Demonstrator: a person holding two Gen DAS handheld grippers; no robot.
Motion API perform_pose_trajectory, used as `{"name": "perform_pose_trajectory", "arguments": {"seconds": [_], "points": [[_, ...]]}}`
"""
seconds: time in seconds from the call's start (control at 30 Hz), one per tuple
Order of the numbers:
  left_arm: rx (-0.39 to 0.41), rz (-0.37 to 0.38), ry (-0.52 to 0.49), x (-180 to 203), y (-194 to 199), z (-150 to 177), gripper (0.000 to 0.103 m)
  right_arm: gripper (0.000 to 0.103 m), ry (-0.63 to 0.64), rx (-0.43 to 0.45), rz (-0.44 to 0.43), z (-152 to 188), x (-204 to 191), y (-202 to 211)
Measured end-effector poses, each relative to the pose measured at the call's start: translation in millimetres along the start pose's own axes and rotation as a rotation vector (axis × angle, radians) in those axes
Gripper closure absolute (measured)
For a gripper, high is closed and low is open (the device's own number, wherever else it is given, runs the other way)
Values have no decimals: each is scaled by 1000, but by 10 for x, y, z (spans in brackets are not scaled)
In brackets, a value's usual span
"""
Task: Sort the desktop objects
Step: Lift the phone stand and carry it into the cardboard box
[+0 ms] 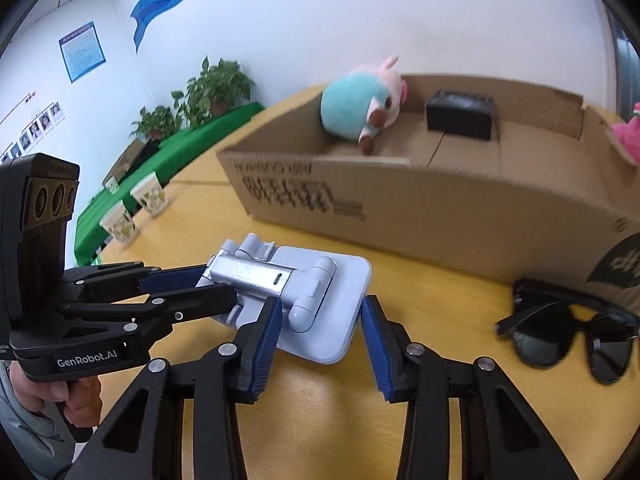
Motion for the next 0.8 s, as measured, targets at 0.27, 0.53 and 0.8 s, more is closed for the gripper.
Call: {"name": "perform_pose_trajectory", "arguments": {"seconds": [0.27, 0.53, 0.8], "points": [[82, 99, -77, 454, -97, -716, 72, 64, 7, 162, 86, -659, 244, 563], [129, 151, -134, 729, -410, -1441, 72, 64, 14, 252, 169, -1344, 628, 699], [130, 115, -140, 575, -854, -1960, 73, 65, -19, 200, 125, -1853, 1039, 274]]}}
Point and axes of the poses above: each gripper's, at about its wrist camera, not at the fingertips, and y roughly against the way its jaws point, x to its right, z to its underside, the point moved 3 cm from there along -y, roughly the way its jaws point, and after that the axes turned 12 degrees about x, right-handed, at the moved point
